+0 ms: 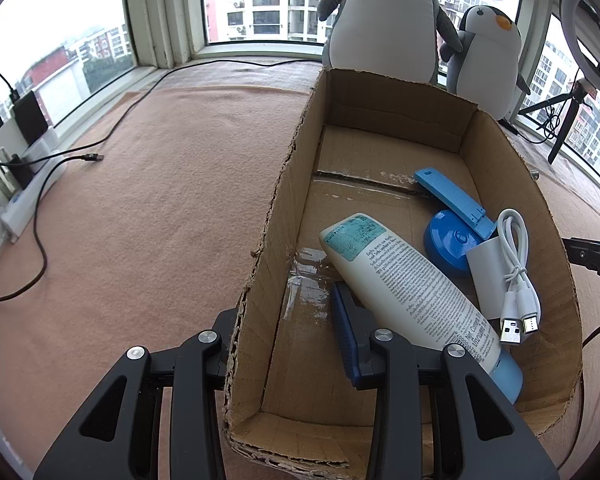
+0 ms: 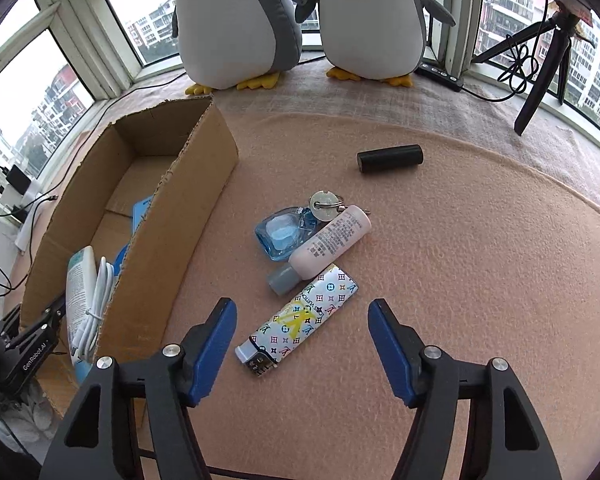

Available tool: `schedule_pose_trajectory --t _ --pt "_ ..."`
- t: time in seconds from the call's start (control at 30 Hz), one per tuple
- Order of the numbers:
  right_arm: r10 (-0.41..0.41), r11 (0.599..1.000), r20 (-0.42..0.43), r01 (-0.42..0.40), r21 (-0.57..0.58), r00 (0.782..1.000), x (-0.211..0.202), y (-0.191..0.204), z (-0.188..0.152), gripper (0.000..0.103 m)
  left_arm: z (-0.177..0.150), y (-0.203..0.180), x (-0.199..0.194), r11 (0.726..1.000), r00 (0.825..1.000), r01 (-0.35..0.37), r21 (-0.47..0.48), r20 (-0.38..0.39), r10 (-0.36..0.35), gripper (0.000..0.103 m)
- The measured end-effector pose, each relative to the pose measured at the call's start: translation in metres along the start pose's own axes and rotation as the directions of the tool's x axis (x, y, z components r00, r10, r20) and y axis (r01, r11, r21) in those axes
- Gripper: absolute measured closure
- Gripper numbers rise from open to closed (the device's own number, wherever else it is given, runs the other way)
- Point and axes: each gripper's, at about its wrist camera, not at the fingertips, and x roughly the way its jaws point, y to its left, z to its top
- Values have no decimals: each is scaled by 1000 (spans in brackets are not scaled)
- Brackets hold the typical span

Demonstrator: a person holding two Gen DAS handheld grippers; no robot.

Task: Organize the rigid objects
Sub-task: 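Move the right gripper over the patterned lighter, then grasp the patterned lighter with the right gripper and lift it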

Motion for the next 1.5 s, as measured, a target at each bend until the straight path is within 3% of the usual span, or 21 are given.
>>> schedule_pose_trajectory --t 0.53,0.9,1.33,1.5 --pt "-101 993 -41 98 -70 994 13 8 -3 46 0 0 0 1000 1000 0 0 0 0 67" --pt "-102 993 -37 99 -70 994 9 -16 -6 53 0 0 0 1000 1000 0 0 0 0 67" --pt "-84 996 -39 82 -40 996 4 -50 -4 72 0 1 0 1000 1000 0 -2 0 0 67" --pt "-55 997 -28 54 -48 998 6 -47 -1 72 0 1 0 1000 1000 1 -2 0 -1 67"
